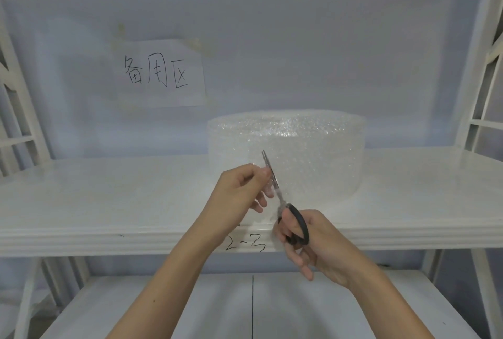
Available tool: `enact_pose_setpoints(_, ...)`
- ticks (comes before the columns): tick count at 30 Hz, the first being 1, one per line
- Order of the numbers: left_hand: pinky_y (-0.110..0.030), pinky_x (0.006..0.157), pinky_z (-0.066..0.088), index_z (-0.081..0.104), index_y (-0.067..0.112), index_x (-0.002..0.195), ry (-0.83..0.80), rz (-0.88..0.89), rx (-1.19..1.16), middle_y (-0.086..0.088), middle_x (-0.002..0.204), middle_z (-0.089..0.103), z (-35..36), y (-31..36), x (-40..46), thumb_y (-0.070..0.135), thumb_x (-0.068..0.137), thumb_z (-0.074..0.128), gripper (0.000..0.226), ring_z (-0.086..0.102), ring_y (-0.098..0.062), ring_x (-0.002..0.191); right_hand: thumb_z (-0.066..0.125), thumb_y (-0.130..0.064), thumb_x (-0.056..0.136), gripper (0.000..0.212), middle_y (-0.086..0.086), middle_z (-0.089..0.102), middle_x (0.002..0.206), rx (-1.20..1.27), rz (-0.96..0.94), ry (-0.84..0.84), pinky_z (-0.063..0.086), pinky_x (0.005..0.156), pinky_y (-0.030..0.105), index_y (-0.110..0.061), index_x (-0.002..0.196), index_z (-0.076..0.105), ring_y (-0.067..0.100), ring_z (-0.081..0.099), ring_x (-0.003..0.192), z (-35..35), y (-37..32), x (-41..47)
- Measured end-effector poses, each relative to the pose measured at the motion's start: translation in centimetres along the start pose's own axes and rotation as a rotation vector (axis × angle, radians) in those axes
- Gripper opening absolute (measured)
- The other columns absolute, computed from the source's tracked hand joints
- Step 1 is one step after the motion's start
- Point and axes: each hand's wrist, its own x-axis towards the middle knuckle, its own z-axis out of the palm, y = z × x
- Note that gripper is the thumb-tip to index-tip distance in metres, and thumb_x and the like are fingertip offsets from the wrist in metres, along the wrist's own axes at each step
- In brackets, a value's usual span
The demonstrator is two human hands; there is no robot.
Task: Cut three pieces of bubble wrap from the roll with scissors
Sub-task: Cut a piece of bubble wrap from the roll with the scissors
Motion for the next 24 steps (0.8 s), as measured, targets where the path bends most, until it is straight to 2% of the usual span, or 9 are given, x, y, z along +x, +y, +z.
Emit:
enact_pose_setpoints(3,-0.024,0.057,0.051,0.061,0.012,0.071,-0.05,-0.013,-0.001,0.009,0.06,0.061,-0.2,0.0,0.0,0.022,0.1,0.053,0.032,0.057,-0.009,0.055,0.071,-0.07,0.063,0.05,0.018,0.042,0.075,0.044,-0.007,-0.045,0.037,0.028,0.019,-0.023,0.054,0.058,0.015,0.042,0.039,-0.1,-0.1,0.0)
enact_pose_setpoints(6,-0.026,0.061,0.05,0.063,0.012,0.072,-0.11,-0.017,0.012,0.001,0.066,0.062,-0.4,-0.1,0.0,0.02,0.099,0.053,0.03,0.057,-0.011,0.057,0.072,-0.072,0.06,0.053,0.01,0.044,0.071,0.067,-0.014,-0.075,0.037,0.028,0.02,-0.021,0.056,0.058,0.015,0.041,0.04,-0.3,-0.3,0.0)
enact_pose_setpoints(13,-0.026,0.062,0.049,0.066,0.008,0.078,-0.183,-0.018,-0.017,-0.008,0.069,0.059,-0.4,-0.2,-0.1,0.015,0.099,0.054,0.025,0.056,-0.011,0.058,0.068,-0.075,0.061,0.052,0.025,0.043,0.078,-0.045,-0.039,-0.035,0.037,0.029,0.02,-0.025,0.054,0.059,0.015,0.039,0.039,-0.5,-0.7,0.6)
enact_pose_setpoints(16,-0.025,0.061,0.049,0.066,0.008,0.077,-0.187,-0.009,-0.04,-0.009,0.073,0.059,-0.4,-0.5,-0.1,0.013,0.099,0.054,0.025,0.056,-0.01,0.058,0.069,-0.074,0.061,0.054,0.026,0.044,0.077,-0.05,-0.044,-0.041,0.036,0.028,0.02,-0.022,0.056,0.06,0.015,0.039,0.037,-0.6,-0.7,0.7)
enact_pose_setpoints(19,-0.024,0.062,0.048,0.065,0.001,0.08,-0.25,0.003,-0.013,-0.002,0.067,0.062,-0.4,-0.8,-0.2,0.011,0.099,0.053,0.025,0.059,-0.009,0.058,0.069,-0.074,0.06,0.06,0.025,0.043,0.077,-0.001,-0.048,-0.056,0.037,0.028,0.021,-0.015,0.061,0.057,0.016,0.038,0.038,-0.8,-0.7,0.9)
enact_pose_setpoints(21,-0.024,0.062,0.047,0.063,-0.007,0.084,-0.279,0.006,-0.005,-0.004,0.067,0.063,-0.4,-1.1,-0.3,0.013,0.1,0.052,0.027,0.062,-0.01,0.059,0.07,-0.074,0.06,0.067,0.024,0.043,0.076,-0.003,-0.048,-0.043,0.037,0.029,0.021,-0.009,0.068,0.056,0.018,0.038,0.039,-1.0,-0.8,1.2)
enact_pose_setpoints(24,-0.023,0.062,0.047,0.062,-0.01,0.084,-0.266,0.013,0.007,-0.007,0.069,0.062,-0.6,-1.4,-0.2,0.01,0.099,0.054,0.027,0.06,-0.011,0.061,0.068,-0.073,0.063,0.065,0.022,0.045,0.071,-0.062,-0.049,-0.014,0.036,0.029,0.021,-0.009,0.068,0.061,0.02,0.039,0.038,-0.9,-1.0,1.5)
